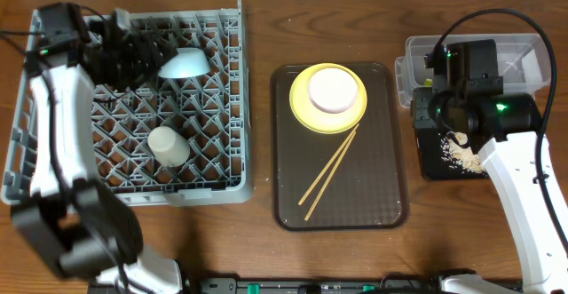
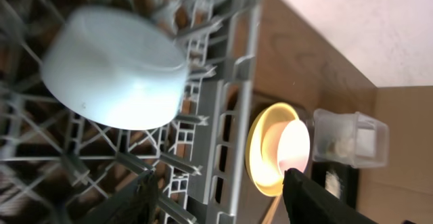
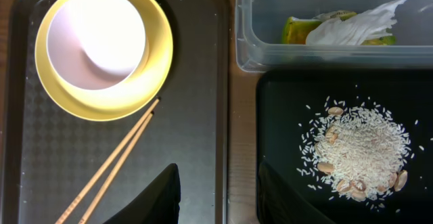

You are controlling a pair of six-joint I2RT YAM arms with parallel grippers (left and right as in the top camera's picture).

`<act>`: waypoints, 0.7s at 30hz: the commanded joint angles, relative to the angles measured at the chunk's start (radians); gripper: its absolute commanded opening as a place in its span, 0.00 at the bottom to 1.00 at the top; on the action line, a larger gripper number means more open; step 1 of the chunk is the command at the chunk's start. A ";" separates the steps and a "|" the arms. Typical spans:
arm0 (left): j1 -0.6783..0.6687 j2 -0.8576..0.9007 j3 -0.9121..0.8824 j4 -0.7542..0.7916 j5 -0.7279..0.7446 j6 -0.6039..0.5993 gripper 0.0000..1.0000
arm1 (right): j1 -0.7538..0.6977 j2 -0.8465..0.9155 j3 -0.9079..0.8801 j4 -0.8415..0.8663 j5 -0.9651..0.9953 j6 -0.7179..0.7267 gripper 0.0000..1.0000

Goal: Sort waste into correct bins and load items into the dishwasher rack
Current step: 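Reach the left gripper toward the yellow plate on the tray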

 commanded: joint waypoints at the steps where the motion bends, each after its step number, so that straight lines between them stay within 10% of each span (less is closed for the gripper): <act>1: -0.060 -0.098 0.002 0.002 -0.119 0.048 0.61 | -0.018 -0.001 0.014 0.000 0.032 0.059 0.36; 21: -0.764 0.055 0.002 0.195 -0.442 0.374 0.62 | -0.119 -0.001 0.014 -0.072 0.103 0.227 0.36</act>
